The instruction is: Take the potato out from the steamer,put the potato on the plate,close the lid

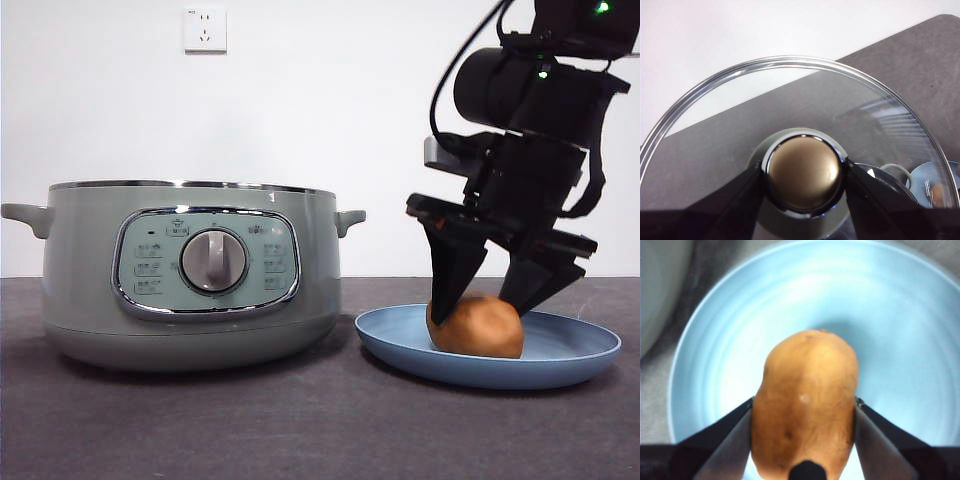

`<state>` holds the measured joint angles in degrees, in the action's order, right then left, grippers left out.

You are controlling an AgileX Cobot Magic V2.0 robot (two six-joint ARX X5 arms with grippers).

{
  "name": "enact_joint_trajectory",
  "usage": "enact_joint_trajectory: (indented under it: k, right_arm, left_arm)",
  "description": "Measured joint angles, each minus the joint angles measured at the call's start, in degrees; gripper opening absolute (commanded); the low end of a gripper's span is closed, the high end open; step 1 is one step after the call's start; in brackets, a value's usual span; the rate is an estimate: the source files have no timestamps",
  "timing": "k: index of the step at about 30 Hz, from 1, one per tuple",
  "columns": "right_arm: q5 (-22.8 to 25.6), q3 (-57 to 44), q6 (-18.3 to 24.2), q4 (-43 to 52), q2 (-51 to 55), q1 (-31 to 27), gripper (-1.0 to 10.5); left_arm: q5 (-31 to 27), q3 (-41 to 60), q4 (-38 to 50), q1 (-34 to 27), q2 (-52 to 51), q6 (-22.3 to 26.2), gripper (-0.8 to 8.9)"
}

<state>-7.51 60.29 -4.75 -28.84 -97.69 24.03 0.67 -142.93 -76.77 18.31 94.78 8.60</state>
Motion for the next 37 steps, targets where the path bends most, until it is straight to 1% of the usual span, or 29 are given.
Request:
enact_joint_trajectory:
  k: [2,3,4,5,12,18,24,27,30,32,37]
  right_arm:
    - [0.0,0.0,-0.07,-0.07,0.07,0.0,3.8]
    - [-0.02,0.0,-0.22,-0.09,0.04,0.0,5.0]
    - [-0.04,0.0,-0.37,-0.07,0.04,0.0,5.8]
    - [-0.02,0.0,-0.5,-0.04,0.07,0.0,6.2]
    - [0.0,-0.81,-0.85,-1.51,-0.68,0.02,6.2]
    - [0.02,3.85,-1.27,-7.72,1.57,0.0,6.2]
    - [0.02,11.5,-1.27,-14.29,11.28,0.0,6.2]
    - [0.02,14.27,-1.27,-17.44,16.59,0.0,6.2]
    - [0.04,16.24,-1.27,-19.43,21.79,0.0,6.1]
    - [0.15,17.18,-1.27,-19.76,25.35,0.0,5.6]
    - [0.22,18.95,-1.27,-21.24,33.35,0.0,5.6]
  left_arm:
    - [0.24,0.0,0.0,0.02,0.02,0.0,-0.09]
    - [0.52,0.0,0.0,0.0,0.02,0.0,-0.09]
    - [0.76,0.0,0.0,0.0,0.02,0.0,-0.09]
    - [0.96,0.0,0.0,0.0,0.02,0.0,-0.09]
    - [1.09,0.0,0.0,0.0,0.02,0.0,-0.09]
    - [1.11,0.0,0.0,0.0,0.02,0.0,-0.09]
    - [1.22,0.0,0.02,0.0,0.96,0.2,-0.09]
    - [2.21,0.0,0.02,0.0,2.91,0.98,-0.09]
    - [4.55,0.0,0.07,0.0,5.77,1.92,-0.09]
    - [6.19,0.02,0.07,0.0,7.48,2.14,-0.09]
    - [10.84,1.25,0.11,0.0,9.09,2.36,-0.09]
